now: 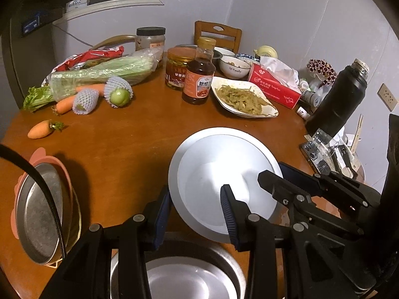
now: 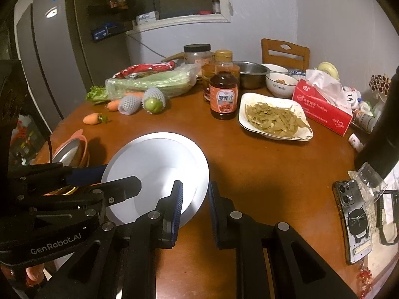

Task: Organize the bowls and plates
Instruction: 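Lift the white plate off the noodle cup and carry it over the steel bowl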

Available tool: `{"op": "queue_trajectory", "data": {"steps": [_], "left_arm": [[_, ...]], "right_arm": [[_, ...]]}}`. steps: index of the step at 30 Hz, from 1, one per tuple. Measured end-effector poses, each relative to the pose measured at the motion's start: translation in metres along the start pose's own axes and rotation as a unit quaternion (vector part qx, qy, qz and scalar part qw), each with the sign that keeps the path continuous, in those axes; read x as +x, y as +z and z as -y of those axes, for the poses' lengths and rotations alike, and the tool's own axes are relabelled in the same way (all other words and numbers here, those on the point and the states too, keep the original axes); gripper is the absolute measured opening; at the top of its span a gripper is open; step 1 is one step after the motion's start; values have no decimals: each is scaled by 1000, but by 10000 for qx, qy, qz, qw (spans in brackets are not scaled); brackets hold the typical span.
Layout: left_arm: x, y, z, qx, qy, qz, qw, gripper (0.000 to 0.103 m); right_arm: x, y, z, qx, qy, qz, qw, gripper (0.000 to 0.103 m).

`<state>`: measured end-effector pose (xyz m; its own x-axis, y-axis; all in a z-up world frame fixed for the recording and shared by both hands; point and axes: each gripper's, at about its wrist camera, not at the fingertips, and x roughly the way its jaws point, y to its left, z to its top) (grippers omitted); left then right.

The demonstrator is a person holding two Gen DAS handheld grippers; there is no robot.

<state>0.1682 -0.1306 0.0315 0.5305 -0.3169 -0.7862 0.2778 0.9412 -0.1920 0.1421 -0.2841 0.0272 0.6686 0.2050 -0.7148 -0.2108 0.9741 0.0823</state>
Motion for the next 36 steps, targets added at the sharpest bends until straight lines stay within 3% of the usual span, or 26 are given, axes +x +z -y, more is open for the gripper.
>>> {"op": "queue_trajectory", "data": {"steps": [36], "left_arm": [[-92, -50, -41, -182, 210, 645, 9975, 39]], "right_arm": [[-57, -14, -86, -606, 180, 467, 9969, 21]]}}
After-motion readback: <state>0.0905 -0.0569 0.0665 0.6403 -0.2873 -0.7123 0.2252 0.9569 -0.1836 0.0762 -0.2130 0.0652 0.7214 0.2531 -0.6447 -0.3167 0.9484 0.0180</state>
